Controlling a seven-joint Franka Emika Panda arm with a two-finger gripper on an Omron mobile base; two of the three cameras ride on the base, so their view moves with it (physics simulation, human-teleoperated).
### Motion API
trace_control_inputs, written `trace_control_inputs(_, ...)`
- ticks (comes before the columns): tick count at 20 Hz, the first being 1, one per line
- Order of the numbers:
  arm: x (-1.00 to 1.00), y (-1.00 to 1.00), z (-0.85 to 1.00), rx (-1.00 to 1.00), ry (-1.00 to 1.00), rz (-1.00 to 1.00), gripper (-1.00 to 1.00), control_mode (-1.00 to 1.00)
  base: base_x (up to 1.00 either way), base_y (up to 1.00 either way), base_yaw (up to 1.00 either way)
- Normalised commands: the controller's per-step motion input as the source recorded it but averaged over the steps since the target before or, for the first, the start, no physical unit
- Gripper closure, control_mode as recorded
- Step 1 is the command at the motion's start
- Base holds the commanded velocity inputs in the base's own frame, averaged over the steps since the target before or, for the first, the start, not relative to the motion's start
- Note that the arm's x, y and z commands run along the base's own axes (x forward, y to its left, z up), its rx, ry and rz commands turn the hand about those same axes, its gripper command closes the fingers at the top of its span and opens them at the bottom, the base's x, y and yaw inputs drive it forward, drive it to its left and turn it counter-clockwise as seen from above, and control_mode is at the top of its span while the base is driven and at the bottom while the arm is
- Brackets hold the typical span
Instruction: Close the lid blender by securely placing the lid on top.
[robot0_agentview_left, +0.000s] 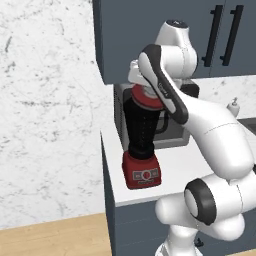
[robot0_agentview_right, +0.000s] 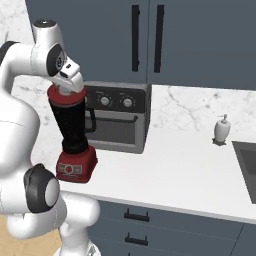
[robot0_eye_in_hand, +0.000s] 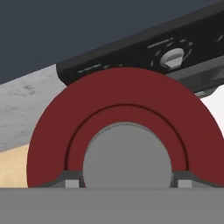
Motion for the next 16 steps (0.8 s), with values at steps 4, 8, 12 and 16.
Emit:
trace_control_inputs(4,0.14,0.29,-0.28,-0.01,0.0,0.0,1.0,-1.0,0.0,0.0,0.0)
trace_control_inputs(8,0.34,0.31,-0.18,0.0,0.0,0.0,1.0,-1.0,0.0,0.0,0.0)
trace_control_inputs(12,0.55,0.23,-0.1,0.0,-0.01,0.0,1.0,-1.0,0.0,0.0,0.0)
trace_control_inputs(16,0.07,0.38,-0.24,-0.03,-0.07,0.0,1.0,-1.0,0.0,0.0,0.0)
